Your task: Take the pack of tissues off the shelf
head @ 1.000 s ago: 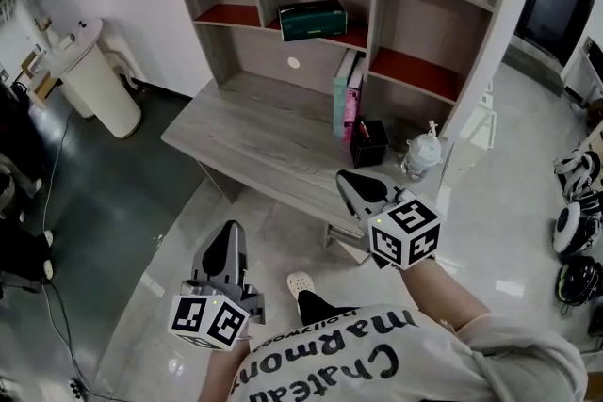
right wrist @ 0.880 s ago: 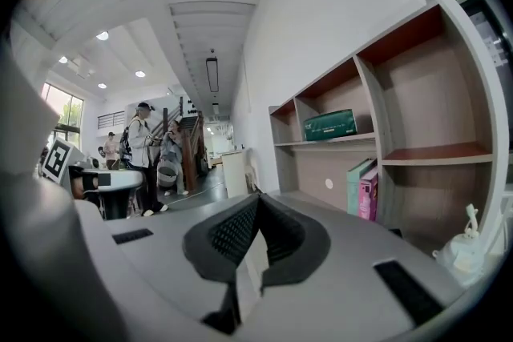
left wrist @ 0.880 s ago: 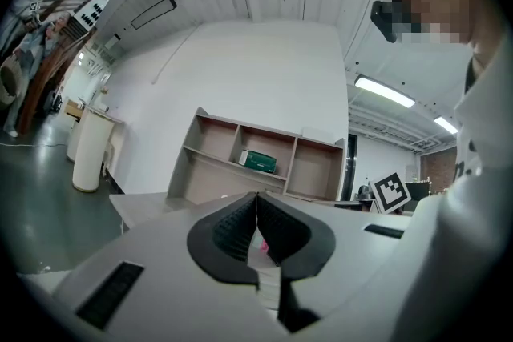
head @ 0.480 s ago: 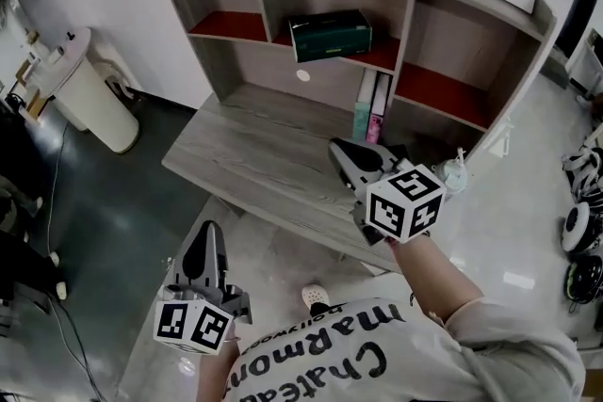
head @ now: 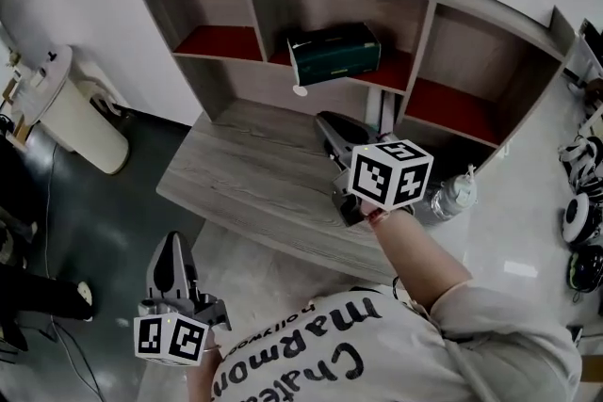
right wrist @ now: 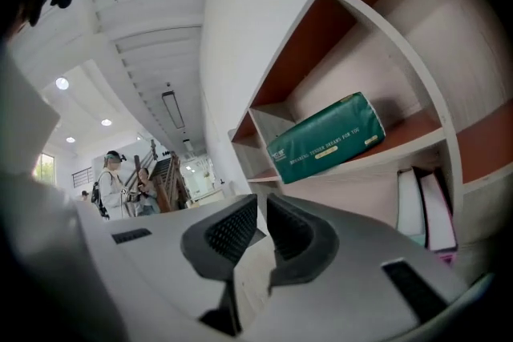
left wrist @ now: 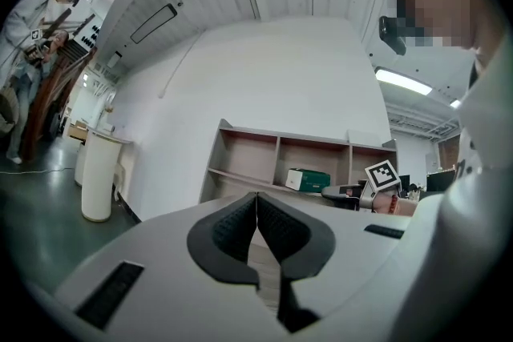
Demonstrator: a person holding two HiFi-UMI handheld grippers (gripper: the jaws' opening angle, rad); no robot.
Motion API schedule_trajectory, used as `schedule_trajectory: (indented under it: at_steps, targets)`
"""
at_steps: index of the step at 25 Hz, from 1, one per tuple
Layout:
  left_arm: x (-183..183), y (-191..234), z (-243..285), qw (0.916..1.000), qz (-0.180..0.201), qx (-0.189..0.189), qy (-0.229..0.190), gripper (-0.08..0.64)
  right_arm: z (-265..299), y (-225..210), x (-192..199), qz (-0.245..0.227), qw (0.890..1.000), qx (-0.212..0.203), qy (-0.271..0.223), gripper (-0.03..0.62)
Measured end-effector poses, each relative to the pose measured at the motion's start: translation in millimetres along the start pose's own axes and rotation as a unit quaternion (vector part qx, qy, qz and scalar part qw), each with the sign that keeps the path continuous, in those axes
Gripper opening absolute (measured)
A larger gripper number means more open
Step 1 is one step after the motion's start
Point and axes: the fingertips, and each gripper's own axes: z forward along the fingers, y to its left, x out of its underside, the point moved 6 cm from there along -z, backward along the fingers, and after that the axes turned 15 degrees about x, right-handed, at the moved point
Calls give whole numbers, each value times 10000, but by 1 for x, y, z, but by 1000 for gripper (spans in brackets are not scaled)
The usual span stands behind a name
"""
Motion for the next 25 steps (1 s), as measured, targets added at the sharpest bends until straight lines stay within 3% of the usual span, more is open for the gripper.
schedule_trajectory:
  at_steps: [3,6,10,16,21,25]
  targets:
    - [-1,14,3,10000,26,-28,51,18,24,-4,-2,355,9993,85,-32,105]
    - [-3,26,5,10000,56,-60,7,17,41,-7,-4,916,9958,41,-51,291]
    - [2,36,11,10000,-21,-12,30,18,54,-11,-2,1871,9823,86,-36,381]
    - [-2,43,21,9999,52,157,44,18,68,-6,-17,2948,9548,172,-331,414]
    - [-6,44,22,9995,192,255,34,18,87,-11,-25,3840,9214,385,-465,450]
    - [-6,51,12,9998,95,179,-65,18,94,-18,-30,4174,9039,672,-642,457]
